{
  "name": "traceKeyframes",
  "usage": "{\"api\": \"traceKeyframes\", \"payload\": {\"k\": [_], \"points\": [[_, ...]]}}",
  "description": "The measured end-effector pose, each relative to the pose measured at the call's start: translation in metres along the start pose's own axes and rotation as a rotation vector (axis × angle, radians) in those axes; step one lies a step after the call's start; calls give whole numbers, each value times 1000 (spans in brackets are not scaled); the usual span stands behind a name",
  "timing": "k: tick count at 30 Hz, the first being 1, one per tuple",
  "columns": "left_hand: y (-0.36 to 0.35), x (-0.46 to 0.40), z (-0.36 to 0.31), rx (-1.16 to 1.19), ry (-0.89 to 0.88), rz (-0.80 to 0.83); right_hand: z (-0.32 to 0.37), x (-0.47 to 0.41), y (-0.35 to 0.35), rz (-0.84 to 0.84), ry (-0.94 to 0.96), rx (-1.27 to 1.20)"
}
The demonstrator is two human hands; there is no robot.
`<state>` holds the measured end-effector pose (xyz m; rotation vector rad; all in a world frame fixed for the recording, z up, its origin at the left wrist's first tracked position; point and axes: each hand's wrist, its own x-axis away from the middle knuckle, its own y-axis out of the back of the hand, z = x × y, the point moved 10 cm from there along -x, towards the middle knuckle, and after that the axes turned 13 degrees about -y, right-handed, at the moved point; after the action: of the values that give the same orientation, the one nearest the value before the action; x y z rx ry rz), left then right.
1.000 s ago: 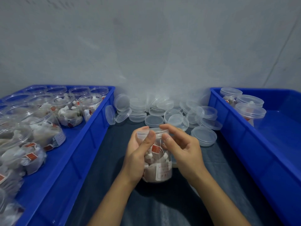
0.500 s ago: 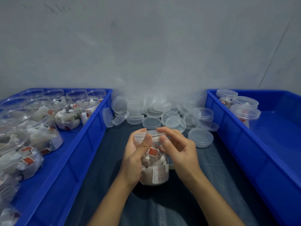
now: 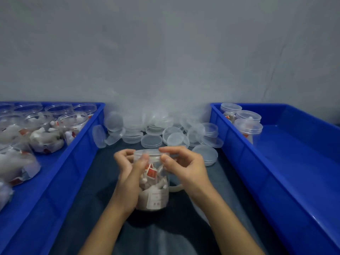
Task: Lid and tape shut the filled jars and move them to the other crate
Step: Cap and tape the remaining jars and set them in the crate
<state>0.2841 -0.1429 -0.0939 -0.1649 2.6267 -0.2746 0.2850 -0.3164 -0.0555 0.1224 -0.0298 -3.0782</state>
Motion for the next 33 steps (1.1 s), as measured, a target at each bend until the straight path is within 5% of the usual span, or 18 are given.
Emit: {"api": "traceKeyframes", "payload": {"k": [9, 19, 33], "points": [[-11, 5, -5, -81, -69, 89, 24, -21, -18, 110, -143, 558], [-74, 19, -47, -338, -350, 269, 129, -10, 83, -365, 128, 672], [-276, -27, -81, -279, -237, 656, 178, -4, 230, -838, 103, 846]]}}
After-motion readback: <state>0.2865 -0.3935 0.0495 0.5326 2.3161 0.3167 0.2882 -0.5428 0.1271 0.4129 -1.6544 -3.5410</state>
